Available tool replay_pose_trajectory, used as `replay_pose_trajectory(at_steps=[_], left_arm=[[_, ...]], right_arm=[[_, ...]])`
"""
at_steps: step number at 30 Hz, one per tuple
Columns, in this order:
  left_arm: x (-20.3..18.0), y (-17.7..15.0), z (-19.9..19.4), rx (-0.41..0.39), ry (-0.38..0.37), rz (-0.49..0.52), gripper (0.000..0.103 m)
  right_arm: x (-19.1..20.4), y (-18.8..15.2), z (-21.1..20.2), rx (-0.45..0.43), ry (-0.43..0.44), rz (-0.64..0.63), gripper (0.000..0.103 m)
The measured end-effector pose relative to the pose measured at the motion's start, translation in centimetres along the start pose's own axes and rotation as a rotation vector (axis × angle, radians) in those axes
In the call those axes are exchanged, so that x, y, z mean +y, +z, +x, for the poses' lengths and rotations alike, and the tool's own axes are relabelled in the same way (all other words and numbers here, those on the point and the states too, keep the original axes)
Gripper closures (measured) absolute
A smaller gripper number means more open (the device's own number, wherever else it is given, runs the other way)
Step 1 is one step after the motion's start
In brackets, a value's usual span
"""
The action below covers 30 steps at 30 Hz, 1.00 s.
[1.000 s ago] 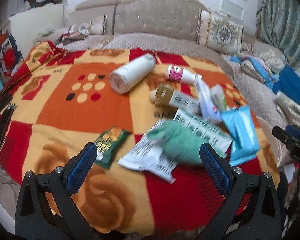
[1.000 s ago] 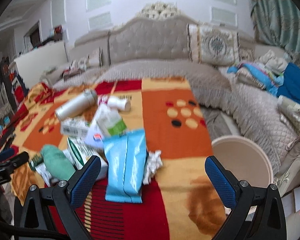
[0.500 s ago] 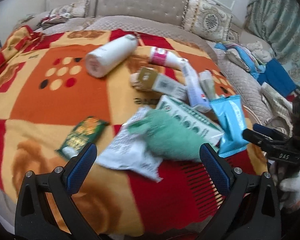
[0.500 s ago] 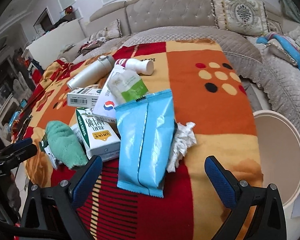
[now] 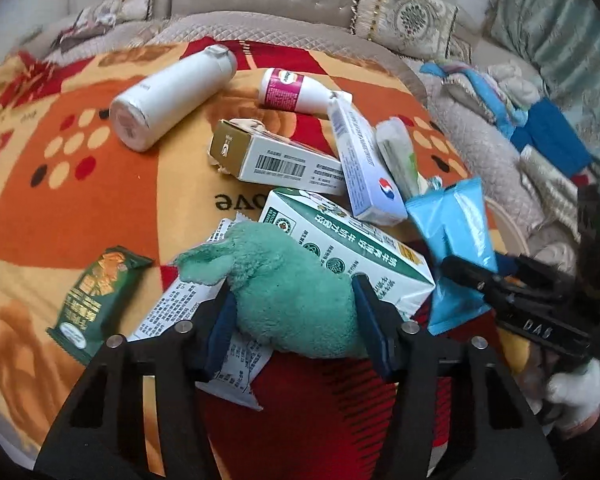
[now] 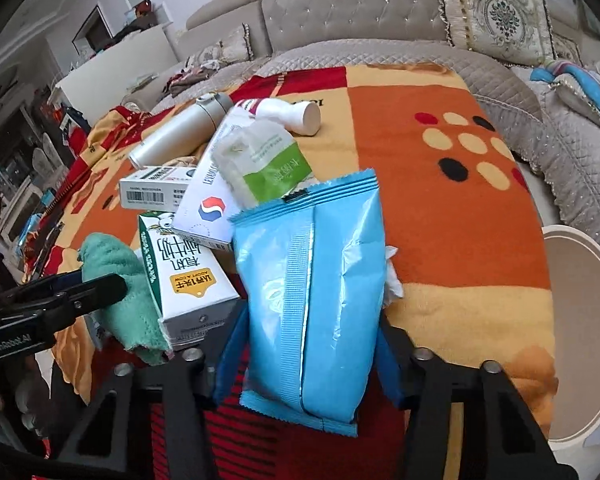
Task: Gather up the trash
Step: 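Carry the blue packet and green towel over the white bin with both tools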
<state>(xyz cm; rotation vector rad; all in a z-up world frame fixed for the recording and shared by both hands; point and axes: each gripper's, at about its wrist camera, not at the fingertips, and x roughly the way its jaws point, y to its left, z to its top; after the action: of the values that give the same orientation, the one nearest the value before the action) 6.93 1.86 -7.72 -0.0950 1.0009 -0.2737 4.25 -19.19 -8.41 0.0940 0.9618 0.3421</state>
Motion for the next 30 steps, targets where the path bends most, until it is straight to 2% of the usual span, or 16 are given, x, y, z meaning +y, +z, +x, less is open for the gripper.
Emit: replay_pose_trajectory(at_steps=[3, 8, 11, 13, 19, 23, 30], left_arm=[[-0.1, 0.2, -1.3, 0.0, -0.013, 0.003, 0.052], [-1.3, 0.9, -4.4, -0.047, -0.033, 0.053, 0.052], [-3.2, 1.6, -5.8, -0.071, -0.071, 0.084, 0.052], [-4.8, 2.0, -6.0, -0.082, -0.089, 0.109, 0.052], [-11.2, 3.6, -3.8, -0.066, -0.16, 0.185, 0.052], [-16.5, 4.5, -0.9, -0.029, -0.196, 0.248, 0.052], [-23.1, 4.9, 3.5, 0.036, -0.207, 0.317, 0.052]], right_arm=[[-0.3, -0.2, -1.1, -0.024, 0.005, 0.003, 0.052], [-2.0, -0.6, -3.8, -0.069, 0.025, 0.051, 0.052], [-3.9, -0.7, -5.3, -0.081, 0.054, 0.107, 0.052], [-5.4, -0.9, -6.5, -0.101, 0.041, 0.136, 0.052], [-10.4, -1.7, -8.7, -0.125, -0.064, 0.212, 0.052], [-13.8, -2.8, -9.6, -0.128, -0.123, 0.267, 0.052], [-18.7, -4.0, -10.0, -0.129, -0.129, 0.364, 0.052]])
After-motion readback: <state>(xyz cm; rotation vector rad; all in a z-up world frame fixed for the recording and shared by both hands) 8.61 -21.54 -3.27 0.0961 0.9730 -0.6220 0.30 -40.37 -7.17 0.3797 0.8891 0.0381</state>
